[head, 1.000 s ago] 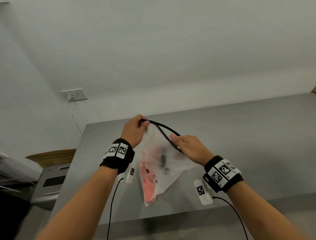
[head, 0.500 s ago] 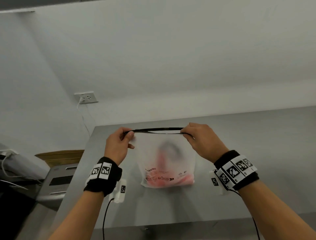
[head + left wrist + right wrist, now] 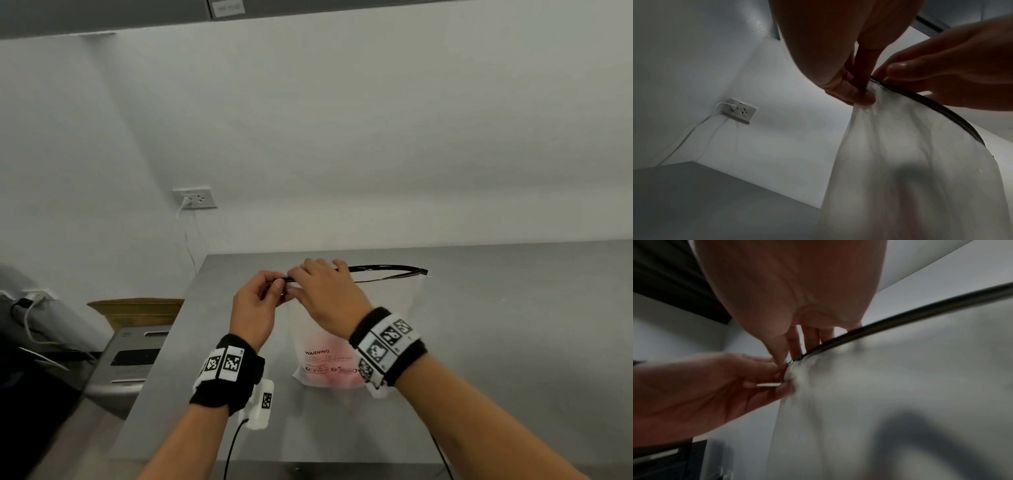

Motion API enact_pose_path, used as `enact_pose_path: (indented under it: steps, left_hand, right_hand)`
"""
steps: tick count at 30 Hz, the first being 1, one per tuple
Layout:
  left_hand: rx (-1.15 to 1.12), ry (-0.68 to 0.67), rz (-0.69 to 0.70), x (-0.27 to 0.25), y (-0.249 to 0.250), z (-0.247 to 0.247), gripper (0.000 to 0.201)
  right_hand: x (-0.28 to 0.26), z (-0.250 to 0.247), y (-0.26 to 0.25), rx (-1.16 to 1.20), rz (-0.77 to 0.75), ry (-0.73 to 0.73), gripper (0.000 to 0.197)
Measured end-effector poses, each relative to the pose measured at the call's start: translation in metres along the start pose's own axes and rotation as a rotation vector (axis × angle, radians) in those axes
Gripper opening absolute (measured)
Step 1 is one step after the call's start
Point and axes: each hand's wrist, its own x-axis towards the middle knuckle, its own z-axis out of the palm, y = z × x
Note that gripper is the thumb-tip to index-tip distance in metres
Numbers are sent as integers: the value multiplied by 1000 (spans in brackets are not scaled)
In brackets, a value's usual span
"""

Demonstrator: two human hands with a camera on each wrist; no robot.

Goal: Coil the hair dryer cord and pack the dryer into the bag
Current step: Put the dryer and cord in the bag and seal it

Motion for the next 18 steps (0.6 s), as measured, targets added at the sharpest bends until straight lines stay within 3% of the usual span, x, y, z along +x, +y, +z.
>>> enact_pose_path:
  steps: [5, 10, 18]
  left_hand:
    - [31, 26, 9, -1, 0, -2, 16]
    - [73, 57, 4, 1, -1, 4, 15]
    - [73, 84, 25, 3, -1, 9, 19]
  right_hand:
    - [11, 9, 1, -77, -4, 67, 5]
    - [-8, -6, 33, -85, 30, 20, 19]
    - [-50, -28, 111, -128, 214, -15, 21]
